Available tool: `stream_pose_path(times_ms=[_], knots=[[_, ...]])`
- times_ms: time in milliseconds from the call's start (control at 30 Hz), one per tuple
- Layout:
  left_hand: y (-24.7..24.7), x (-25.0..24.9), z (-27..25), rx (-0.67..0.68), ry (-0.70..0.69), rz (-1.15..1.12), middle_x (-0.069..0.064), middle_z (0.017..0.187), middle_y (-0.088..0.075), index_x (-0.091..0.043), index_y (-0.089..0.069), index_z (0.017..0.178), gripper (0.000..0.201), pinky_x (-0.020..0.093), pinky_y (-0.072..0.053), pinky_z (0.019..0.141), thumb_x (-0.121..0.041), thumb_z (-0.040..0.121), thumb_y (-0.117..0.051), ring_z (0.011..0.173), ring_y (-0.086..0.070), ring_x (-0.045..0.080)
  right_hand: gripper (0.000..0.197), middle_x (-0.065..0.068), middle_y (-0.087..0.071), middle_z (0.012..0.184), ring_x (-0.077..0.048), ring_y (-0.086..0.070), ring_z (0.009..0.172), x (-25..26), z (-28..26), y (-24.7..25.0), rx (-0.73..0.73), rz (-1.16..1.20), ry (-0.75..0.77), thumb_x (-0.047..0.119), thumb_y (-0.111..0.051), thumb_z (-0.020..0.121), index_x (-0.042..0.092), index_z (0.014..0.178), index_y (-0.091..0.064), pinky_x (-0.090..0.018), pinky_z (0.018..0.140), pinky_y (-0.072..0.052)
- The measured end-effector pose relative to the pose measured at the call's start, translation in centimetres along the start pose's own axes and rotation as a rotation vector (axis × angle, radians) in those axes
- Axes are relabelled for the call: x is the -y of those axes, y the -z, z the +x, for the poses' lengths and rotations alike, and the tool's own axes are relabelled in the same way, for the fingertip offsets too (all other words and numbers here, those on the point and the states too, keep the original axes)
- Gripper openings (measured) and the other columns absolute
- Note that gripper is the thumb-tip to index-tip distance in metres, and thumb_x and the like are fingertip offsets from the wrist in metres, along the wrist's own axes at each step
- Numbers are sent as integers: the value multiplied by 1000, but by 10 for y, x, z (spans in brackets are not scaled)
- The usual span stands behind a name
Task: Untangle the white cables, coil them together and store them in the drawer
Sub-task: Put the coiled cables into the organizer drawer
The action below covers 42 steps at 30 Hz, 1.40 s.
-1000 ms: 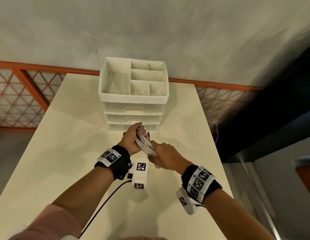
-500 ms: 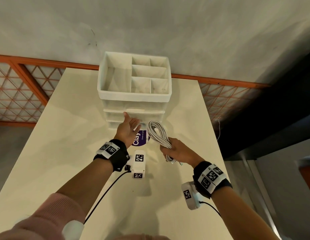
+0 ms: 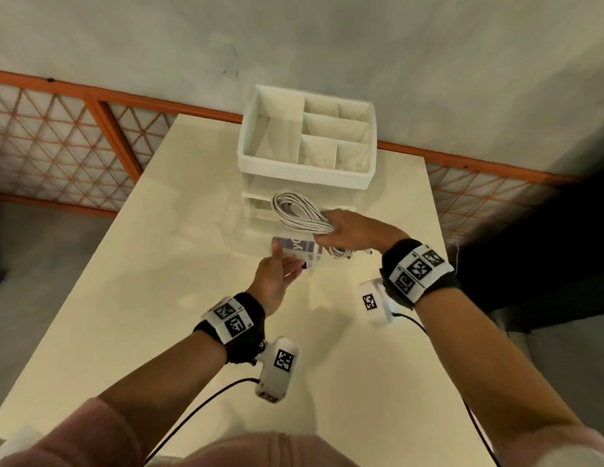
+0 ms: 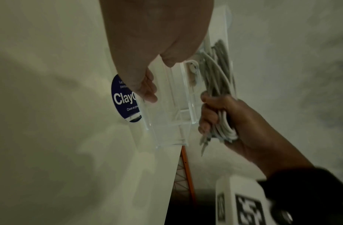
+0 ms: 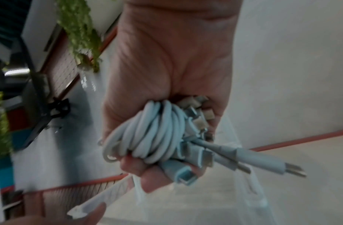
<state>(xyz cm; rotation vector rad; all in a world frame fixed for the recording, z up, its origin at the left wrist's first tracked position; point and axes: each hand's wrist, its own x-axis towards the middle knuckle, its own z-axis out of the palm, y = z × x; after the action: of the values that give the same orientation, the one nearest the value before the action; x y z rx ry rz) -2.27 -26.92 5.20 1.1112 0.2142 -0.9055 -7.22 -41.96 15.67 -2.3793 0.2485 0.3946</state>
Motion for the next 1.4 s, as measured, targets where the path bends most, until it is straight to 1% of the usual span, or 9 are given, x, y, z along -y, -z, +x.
stream_pose_path(times_ms=[133,267,433,667,767,867,1100,1266,1400], knots=[[8,-2,-7,6,32,-38,13,81,-57,-1,-54,87,42,18,-57,63,-35,100,-34,75,-59,18,32,-8,-63,92,-17,-55,68,9,39,-8,135,-239,-47,23,-57,89,9,118,-57,-20,53,-44],[12,-6,-14,37,15,-11,12,79,-60,-1,-57,81,45,23,-52,75,-33,101,-31,75,-58,17,25,-7,-61,87,-18,-55,70,6,60,-24,197,-290,-91,25,-58,89,10,109,-60,-21,52,-38],[11,-7,-15,41,29,-5,13,81,-62,-1,-58,81,48,24,-50,78,-34,101,-30,75,-58,17,22,-4,-61,79,-19,-56,69,-10,70,-31,140,-122,-255,29,-57,87,11,99,-60,-27,66,-42],[12,-9,-14,36,51,-21,13,83,-63,0,-58,87,44,20,-54,74,-33,101,-33,76,-61,17,17,-2,-56,66,-14,-51,56,-22,70,-42,-99,100,-374,26,-56,84,16,70,-52,-24,52,-38],[10,-10,-14,17,53,-28,14,83,-62,0,-58,88,42,18,-55,69,-32,101,-35,75,-61,18,23,-17,-59,107,-26,-59,87,-24,74,-48,-120,3,-396,32,-53,86,12,93,-58,-31,71,-49],[8,-10,-15,5,40,-29,14,81,-62,0,-58,86,42,18,-55,69,-32,101,-35,74,-60,19,60,-21,-33,139,-39,-33,129,-24,76,-56,-137,-170,-448,41,-50,91,1,134,-39,-44,103,-35],[8,-12,-16,-3,35,-45,13,77,-65,0,-60,83,43,19,-55,70,-30,101,-35,75,-61,20,108,-18,-5,157,-39,-5,144,-30,75,-66,-323,-125,-451,60,-61,79,4,148,-2,-50,119,-9],[8,-12,-17,25,31,-29,16,85,-65,3,-60,85,45,21,-54,76,-32,101,-36,79,-62,20,137,-17,2,158,-35,4,146,-29,74,-70,-391,-64,-466,72,-70,59,2,148,9,-43,120,-3],[6,-9,-11,51,24,-43,21,101,-63,11,-57,109,49,18,-57,75,-35,99,-41,88,-62,21,141,-9,6,159,-29,7,148,-19,53,-59,-308,124,-465,69,-76,54,7,150,7,-40,120,-8]])
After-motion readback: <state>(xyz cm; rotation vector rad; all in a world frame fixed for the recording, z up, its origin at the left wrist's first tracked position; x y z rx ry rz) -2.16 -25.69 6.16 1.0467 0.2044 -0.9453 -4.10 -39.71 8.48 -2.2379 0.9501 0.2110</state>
